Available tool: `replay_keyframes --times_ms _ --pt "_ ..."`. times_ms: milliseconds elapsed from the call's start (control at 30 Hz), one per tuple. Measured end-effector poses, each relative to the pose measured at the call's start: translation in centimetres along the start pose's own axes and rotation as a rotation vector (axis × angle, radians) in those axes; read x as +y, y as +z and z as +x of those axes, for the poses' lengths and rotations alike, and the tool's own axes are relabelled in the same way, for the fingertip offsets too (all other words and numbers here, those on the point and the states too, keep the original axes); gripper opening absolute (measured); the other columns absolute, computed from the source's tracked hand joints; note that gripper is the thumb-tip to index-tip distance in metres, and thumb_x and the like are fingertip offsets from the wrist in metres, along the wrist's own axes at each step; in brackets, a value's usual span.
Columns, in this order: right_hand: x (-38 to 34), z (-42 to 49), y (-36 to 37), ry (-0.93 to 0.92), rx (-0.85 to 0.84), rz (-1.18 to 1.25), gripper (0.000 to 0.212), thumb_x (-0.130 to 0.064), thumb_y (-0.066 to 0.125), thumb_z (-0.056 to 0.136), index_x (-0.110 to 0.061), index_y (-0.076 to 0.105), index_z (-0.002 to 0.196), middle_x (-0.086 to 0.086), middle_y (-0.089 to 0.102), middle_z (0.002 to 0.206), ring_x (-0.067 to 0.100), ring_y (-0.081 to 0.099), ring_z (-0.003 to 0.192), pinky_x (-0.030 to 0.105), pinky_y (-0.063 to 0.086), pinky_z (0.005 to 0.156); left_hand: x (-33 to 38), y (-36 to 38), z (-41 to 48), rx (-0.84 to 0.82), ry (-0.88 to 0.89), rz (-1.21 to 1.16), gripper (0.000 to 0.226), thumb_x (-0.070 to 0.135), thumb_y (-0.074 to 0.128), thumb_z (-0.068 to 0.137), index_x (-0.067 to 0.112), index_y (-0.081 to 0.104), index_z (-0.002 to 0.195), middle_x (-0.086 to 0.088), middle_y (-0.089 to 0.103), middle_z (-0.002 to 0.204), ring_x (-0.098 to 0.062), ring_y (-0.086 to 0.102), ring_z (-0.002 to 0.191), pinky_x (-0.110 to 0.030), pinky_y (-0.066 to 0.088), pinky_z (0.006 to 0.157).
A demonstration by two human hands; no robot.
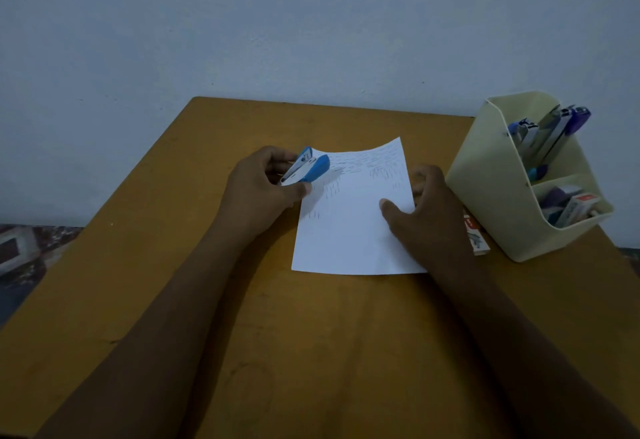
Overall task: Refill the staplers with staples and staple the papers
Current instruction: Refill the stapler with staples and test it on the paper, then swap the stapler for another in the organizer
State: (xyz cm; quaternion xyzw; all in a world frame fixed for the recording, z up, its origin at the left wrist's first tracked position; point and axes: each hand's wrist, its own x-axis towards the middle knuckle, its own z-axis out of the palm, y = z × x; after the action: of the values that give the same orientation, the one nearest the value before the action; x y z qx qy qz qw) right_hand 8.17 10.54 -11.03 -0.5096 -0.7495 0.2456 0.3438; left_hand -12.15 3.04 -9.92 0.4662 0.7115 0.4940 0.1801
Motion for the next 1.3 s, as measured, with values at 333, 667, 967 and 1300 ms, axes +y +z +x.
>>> replay_keyframes --times_ms 333,667,967,1300 --pt "-0.3 -0.6 -0.3 -0.08 -0.065 -0.335 0.035 -0.04 0.062 0.085 -0.017 0.059 0.111 0.003 0.046 0.123 0.016 0.05 0.106 0.021 0.034 0.084 0.4 1.3 -0.8 -0.009 0.123 -0.017 0.033 0.027 0.082 0.072 0.024 0.068 0.102 0.01 0.068 0.098 -0.004 0.065 0.085 -0.018 0.055 0.071" --pt "-0.1 0.3 -1.3 -0.129 -0.206 -0.407 0.031 -0.031 0.058 0.089 -0.016 0.063 0.115 0.002 0.059 0.12 0.014 0.053 0.105 0.016 0.029 0.085 1.5 2.4 -1.4 -0.052 0.078 -0.074 0.026 0.016 0.078 0.078 0.02 0.065 0.101 0.008 0.069 0.093 -0.01 0.066 0.088 -0.029 0.059 0.077" --pt "-1.3 -0.1 -5.9 -0.172 -0.241 -0.372 0.015 -0.018 0.057 0.088 -0.011 0.07 0.092 0.005 0.068 0.094 0.014 0.058 0.081 0.017 0.04 0.068 5.0 2.8 -2.2 -0.124 0.166 -0.025 0.023 0.015 0.075 0.081 0.02 0.068 0.102 0.009 0.07 0.089 -0.011 0.068 0.082 -0.027 0.057 0.077" --pt "0.5 0.3 -15.4 -0.201 0.098 -0.123 0.007 -0.018 0.064 0.085 -0.016 0.069 0.08 -0.007 0.063 0.07 0.003 0.058 0.065 0.006 0.043 0.059 14.3 5.5 -2.3 -0.131 0.438 -0.01 0.027 0.018 0.077 0.079 0.023 0.07 0.104 0.013 0.069 0.09 0.001 0.066 0.081 -0.011 0.051 0.076"
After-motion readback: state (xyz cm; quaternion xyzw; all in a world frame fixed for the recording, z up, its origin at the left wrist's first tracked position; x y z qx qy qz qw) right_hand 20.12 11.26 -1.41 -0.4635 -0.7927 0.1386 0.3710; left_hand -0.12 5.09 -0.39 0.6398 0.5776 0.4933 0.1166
